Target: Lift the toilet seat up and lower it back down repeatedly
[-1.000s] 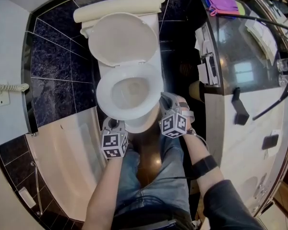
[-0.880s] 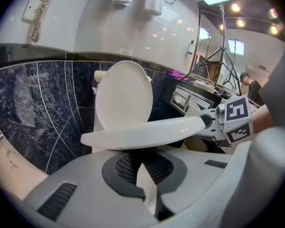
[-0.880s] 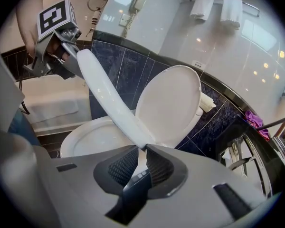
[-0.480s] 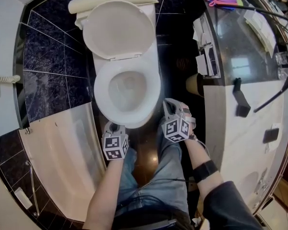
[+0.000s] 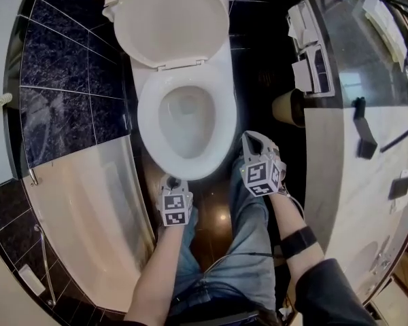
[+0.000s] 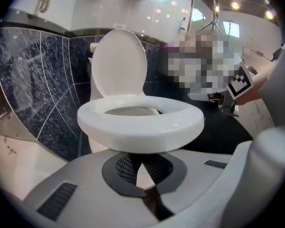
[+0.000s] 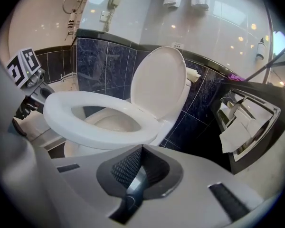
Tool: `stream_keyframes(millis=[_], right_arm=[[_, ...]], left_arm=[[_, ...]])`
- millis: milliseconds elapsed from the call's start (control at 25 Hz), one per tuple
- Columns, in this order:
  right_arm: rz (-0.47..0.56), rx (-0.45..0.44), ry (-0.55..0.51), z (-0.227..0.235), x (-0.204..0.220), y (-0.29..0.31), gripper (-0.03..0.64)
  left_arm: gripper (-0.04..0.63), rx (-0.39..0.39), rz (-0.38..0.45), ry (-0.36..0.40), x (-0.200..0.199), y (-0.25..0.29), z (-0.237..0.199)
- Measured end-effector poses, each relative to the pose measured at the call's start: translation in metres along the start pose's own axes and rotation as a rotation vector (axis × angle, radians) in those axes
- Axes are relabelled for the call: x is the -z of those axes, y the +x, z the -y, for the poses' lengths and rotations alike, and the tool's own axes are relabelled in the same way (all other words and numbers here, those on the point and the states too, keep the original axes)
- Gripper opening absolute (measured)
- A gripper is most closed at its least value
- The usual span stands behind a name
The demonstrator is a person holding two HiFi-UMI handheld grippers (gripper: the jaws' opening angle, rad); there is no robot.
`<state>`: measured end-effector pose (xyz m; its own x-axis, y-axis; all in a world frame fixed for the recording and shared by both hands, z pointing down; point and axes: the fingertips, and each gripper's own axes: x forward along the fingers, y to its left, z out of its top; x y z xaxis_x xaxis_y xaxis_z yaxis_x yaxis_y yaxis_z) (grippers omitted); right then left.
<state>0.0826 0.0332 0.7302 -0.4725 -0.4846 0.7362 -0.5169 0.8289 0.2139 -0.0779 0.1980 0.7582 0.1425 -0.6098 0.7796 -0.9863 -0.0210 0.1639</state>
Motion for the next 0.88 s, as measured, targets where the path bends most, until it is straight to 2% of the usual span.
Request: stream_keyframes(millis=[400,560,880], right_arm=[[-0.017,0.007,0.066,-0.020,0.039,0.021,0.017],[-0.030,0.008,0.081,-0.028,0.051,0.028,0.017],[-0.030,0.000,0.087,-0.042,0.045,0.032,0.017]], left_arm=[[-0.003,0.003,-0.126,0.027,0.075,0.046,0.000],[-0.003,0.020,-0.207,0.025,0.100,0.060,0.001],[-0.003,0.070,-0.358,-0.002,0.131,0.052,0.008]])
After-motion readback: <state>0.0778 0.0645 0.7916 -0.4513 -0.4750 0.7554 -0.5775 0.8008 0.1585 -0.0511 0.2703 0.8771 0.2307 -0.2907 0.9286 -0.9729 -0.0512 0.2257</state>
